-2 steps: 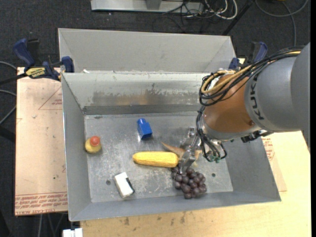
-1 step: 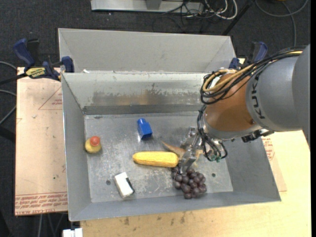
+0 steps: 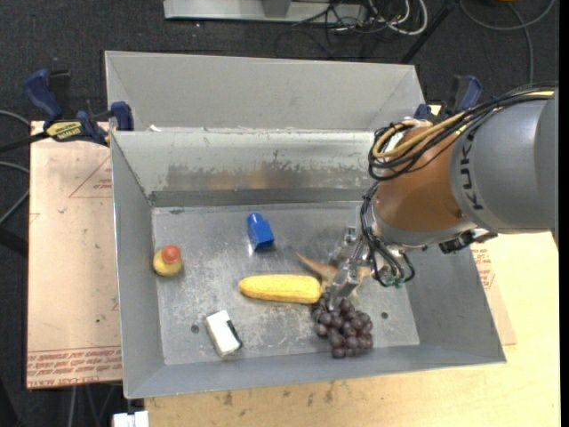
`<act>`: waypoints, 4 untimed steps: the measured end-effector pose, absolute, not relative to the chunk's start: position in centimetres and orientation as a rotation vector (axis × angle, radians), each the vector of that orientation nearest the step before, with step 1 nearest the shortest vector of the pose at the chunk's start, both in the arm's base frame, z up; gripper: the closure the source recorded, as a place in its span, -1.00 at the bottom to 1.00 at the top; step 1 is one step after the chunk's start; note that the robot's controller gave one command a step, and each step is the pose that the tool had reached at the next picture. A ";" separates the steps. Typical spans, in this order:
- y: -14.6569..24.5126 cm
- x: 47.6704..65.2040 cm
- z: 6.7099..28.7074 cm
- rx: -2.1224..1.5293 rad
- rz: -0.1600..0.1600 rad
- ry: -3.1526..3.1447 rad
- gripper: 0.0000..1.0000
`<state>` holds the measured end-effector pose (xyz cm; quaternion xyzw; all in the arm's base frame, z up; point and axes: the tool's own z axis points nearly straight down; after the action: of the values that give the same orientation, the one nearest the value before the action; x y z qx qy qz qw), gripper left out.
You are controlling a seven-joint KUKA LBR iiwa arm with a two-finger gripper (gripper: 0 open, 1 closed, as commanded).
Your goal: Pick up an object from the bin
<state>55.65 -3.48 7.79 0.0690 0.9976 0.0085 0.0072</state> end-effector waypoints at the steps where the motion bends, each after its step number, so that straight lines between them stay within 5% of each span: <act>1: -3.6 55.7 7.8 0.228 0.018 3.117 1.00; 2: -3.5 55.4 7.9 0.221 0.013 3.111 1.00; 3: -2.5 55.2 15.7 0.227 0.001 3.132 1.00; 4: -2.5 55.2 15.7 0.227 0.001 3.132 1.00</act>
Offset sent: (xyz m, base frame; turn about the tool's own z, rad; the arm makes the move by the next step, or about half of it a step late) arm -0.0150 -0.0108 -0.0079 -0.0081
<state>55.22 -2.47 15.68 0.0722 0.9974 0.0004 0.0006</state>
